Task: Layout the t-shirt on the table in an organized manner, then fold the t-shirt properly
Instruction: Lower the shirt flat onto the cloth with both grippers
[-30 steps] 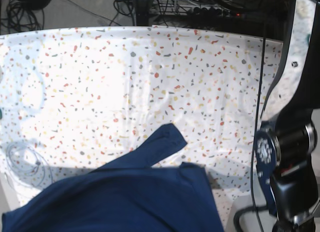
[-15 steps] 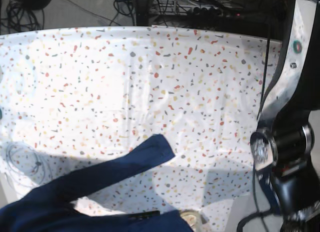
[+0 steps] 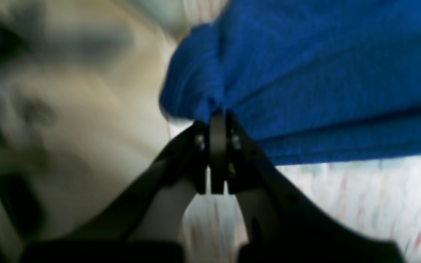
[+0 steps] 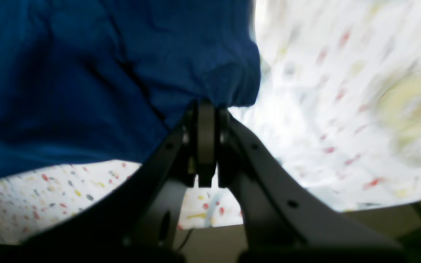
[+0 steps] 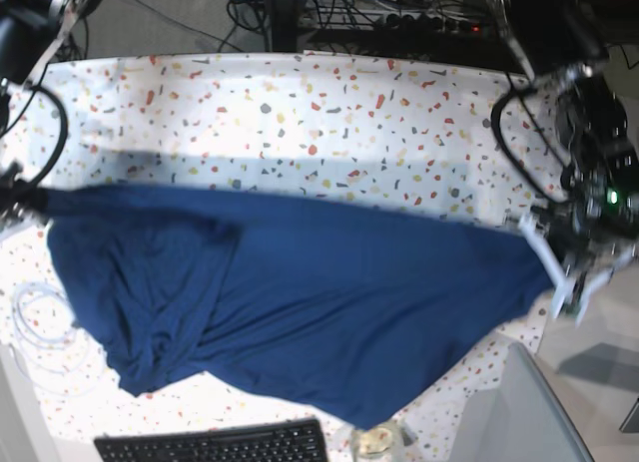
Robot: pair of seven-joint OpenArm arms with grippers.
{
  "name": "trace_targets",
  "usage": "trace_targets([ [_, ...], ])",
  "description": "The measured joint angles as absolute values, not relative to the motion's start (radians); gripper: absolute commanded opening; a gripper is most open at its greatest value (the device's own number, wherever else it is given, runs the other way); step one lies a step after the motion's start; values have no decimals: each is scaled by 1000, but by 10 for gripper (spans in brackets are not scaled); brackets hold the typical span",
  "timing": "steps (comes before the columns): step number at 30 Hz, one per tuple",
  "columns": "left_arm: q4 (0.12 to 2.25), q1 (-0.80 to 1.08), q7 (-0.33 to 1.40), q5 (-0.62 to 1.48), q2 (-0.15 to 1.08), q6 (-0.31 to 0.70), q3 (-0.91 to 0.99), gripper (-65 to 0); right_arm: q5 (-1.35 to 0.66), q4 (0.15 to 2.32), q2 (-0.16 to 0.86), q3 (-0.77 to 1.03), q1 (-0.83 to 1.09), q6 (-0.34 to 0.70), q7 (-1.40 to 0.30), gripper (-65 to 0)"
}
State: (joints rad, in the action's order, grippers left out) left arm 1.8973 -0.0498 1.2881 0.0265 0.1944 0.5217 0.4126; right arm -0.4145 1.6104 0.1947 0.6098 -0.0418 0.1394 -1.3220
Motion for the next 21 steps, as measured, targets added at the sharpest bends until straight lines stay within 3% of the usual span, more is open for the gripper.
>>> trace_targets([
  [8,1894,209,1169,32,130,634,626,-650,-413,1521,162,609,150,138,-1192,-644],
  [21,1811,286,1156,29,78,648,673,-650,-415,1512,176,611,245,139,-1050,-645],
])
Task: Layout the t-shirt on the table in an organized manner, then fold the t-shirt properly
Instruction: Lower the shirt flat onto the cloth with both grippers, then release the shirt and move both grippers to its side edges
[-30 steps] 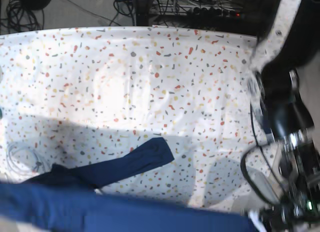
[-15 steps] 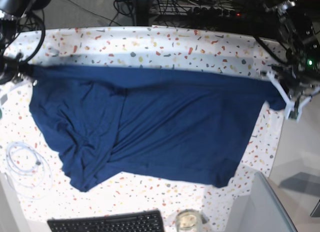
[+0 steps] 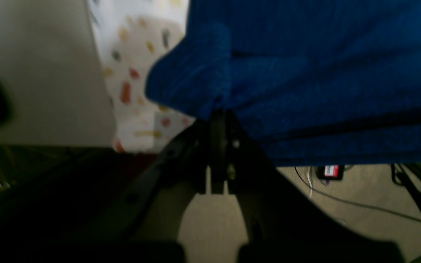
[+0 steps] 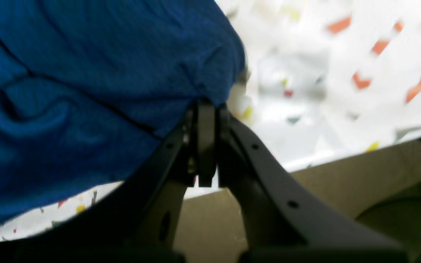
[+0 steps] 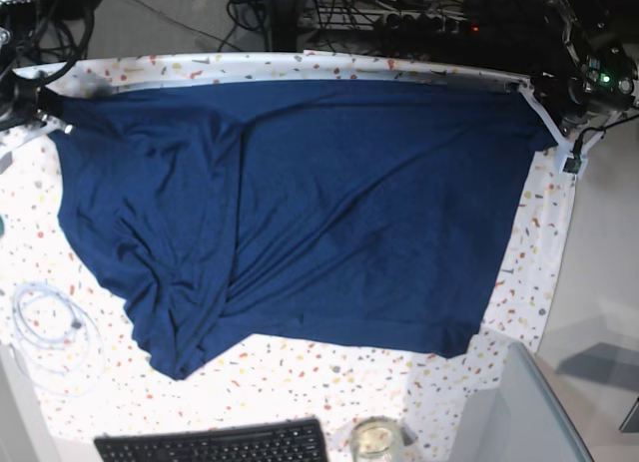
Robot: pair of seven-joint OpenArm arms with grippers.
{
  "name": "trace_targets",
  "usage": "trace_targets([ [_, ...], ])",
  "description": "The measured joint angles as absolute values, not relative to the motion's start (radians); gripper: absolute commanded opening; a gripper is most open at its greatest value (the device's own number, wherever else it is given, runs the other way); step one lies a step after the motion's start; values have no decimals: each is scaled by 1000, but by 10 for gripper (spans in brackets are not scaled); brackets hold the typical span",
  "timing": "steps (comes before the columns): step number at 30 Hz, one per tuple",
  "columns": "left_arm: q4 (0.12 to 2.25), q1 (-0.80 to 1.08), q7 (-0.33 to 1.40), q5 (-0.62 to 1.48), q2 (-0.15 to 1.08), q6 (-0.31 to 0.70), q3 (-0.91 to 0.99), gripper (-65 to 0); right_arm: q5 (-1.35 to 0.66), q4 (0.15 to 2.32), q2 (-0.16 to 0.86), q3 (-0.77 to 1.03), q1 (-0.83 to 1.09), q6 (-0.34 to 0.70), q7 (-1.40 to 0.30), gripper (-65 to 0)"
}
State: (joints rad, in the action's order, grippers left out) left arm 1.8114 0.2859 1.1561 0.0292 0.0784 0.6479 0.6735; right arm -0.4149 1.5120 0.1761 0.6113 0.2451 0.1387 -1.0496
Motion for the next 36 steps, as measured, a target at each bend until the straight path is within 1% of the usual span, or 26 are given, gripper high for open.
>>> trace_targets([
  [6,1811,305,1156,26,25,648,670,-650,-416,1367,231,612,173,140,-1041,-645],
  [9,1810,304,1155,26,14,648,672,-650,-407,1327,238,612,171,140,-1032,-645],
  [16,1811,327,1156,23,4,640,687,-650,-408,1320,237,612,172,139,-1036,-645],
  [21,1811,317,1154,27,-39,640,793,-650,-412,1320,237,612,173,139,-1039,-645],
  [25,1811,316,1155,25,-48,640,802,-650,-412,1322,234,612,179,139,-1040,-632],
  [26,1811,315,1154,27,-53,640,801,-650,-411,1322,233,613,179,139,-1040,-612],
  [27,1811,316,1152,27,-59,639,802,-650,-411,1322,231,613,179,139,-1042,-576],
  [28,1811,318,1154,26,-61,639,802,-650,-411,1322,231,613,179,139,-1042,-528],
  [29,1811,319,1155,27,-63,637,802,-650,-411,1322,231,616,179,139,-1042,-459],
  [31,1811,321,1155,22,-73,637,810,-650,-412,1325,222,659,179,139,-1059,-353],
  [32,1811,321,1155,11,-83,636,813,-609,-410,1331,211,690,178,138,-1075,-326],
  [34,1811,322,1156,9,-93,636,812,-438,-398,1382,190,736,193,132,-1105,-324],
  [36,1811,322,1156,13,-96,636,812,-295,-391,1459,177,765,200,130,-1116,-324],
])
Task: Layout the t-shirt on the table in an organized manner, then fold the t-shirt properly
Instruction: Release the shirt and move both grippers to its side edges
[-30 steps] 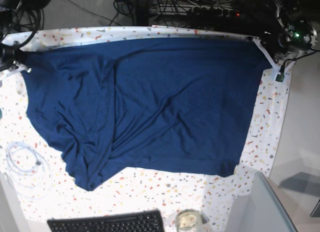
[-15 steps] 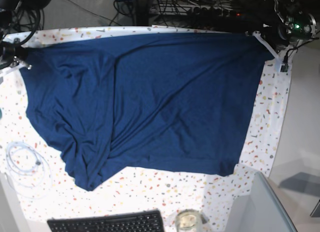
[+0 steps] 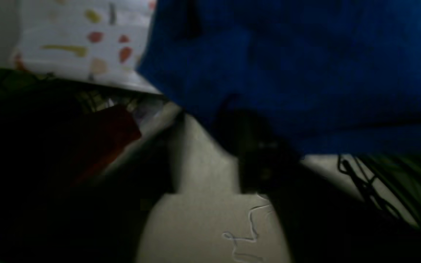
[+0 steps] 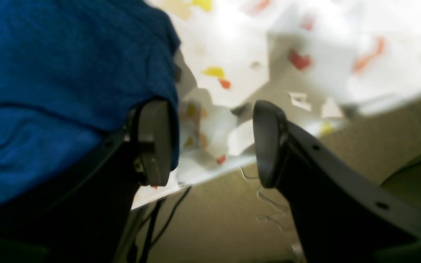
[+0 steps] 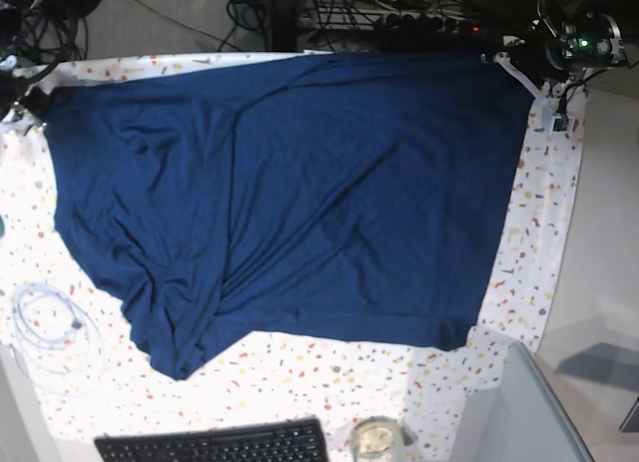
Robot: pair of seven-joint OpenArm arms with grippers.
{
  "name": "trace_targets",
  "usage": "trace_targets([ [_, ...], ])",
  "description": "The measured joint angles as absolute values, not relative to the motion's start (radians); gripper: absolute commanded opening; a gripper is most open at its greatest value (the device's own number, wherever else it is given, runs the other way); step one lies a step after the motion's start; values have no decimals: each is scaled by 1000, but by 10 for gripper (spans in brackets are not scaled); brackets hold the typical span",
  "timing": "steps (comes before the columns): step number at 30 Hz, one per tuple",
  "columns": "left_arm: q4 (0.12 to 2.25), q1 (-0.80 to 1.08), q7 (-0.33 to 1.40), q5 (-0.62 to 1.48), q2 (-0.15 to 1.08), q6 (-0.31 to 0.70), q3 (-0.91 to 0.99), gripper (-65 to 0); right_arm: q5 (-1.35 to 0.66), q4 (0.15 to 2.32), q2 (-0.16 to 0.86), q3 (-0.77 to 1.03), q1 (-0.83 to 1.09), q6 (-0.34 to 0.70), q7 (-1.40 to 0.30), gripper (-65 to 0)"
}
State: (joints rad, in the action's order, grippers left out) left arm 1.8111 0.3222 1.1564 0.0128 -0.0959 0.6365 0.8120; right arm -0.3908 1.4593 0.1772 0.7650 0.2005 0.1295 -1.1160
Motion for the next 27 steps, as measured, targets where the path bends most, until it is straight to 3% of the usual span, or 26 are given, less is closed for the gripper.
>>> trace_targets([
  [2,1813,321,1155,9,-93,636,814,-224,-394,1546,176,777,204,128,-1118,-324],
  [12,1887,252,1163,1,-71,636,938,-242,-397,1705,180,771,166,131,-1117,-324],
  [14,1878,201,1168,-1,-54,636,908,-332,-385,1651,186,740,114,131,-1082,-339],
  [17,1832,94,1162,1,-12,633,773,-650,-406,1508,239,594,22,139,-962,-503],
  [19,1752,15,1155,8,10,633,672,-650,-400,1391,277,470,-44,139,-857,-636],
  [22,1562,-107,1082,4,29,634,548,-650,-405,1188,315,328,-149,146,-758,-630],
  [27,1278,-188,811,-80,36,434,431,-650,-402,939,333,244,-260,139,-703,-650],
])
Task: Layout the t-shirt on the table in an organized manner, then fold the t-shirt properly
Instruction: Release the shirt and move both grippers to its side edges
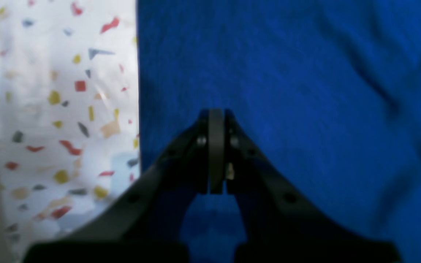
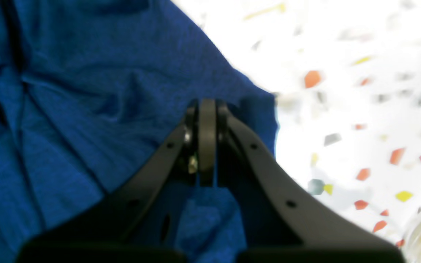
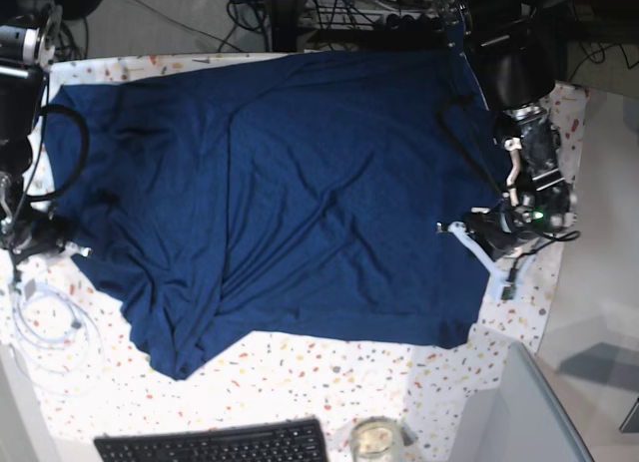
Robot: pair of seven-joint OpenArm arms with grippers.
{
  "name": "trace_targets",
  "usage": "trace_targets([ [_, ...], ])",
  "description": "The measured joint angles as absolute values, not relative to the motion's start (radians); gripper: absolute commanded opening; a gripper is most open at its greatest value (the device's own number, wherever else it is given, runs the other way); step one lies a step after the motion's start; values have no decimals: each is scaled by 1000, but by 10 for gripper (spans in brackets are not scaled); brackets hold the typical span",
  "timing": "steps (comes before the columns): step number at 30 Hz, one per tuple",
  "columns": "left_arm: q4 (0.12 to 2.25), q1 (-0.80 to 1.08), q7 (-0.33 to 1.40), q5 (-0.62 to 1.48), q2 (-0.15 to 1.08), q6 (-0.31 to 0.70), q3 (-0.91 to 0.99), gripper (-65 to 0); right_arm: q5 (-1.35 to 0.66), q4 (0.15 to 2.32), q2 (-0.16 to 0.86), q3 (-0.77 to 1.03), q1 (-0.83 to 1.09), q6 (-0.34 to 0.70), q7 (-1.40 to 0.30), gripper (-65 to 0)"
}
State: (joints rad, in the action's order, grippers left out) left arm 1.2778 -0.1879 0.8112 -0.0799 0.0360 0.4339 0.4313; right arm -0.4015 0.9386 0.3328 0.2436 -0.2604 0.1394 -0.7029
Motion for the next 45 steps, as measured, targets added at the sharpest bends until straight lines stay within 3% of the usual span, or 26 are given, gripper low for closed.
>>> trace_targets([
  [9,928,-279,563,-103,46,415,398,-650,-402,764,345,190,-276,139,-555,-650],
  [17,536,-465,263,-80,68,313,397,-650,-421,568,364,192,-348,158,-366,-650],
  [23,441,-551,260,-97,74,294,315,-650,-412,498,374,192,-389,156,-295,-642],
  [29,558,-541,372,-101,58,299,313,-650,-391,554,385,189,-383,139,-336,-642],
  [33,830,-490,524,-20,68,298,313,-650,-395,811,397,199,-315,127,-458,-642],
  [39,1371,-208,802,177,112,292,314,-650,-402,1316,381,200,-119,135,-650,-642],
  [45,1617,110,854,255,76,307,303,-650,-403,1504,286,223,40,139,-747,-642],
])
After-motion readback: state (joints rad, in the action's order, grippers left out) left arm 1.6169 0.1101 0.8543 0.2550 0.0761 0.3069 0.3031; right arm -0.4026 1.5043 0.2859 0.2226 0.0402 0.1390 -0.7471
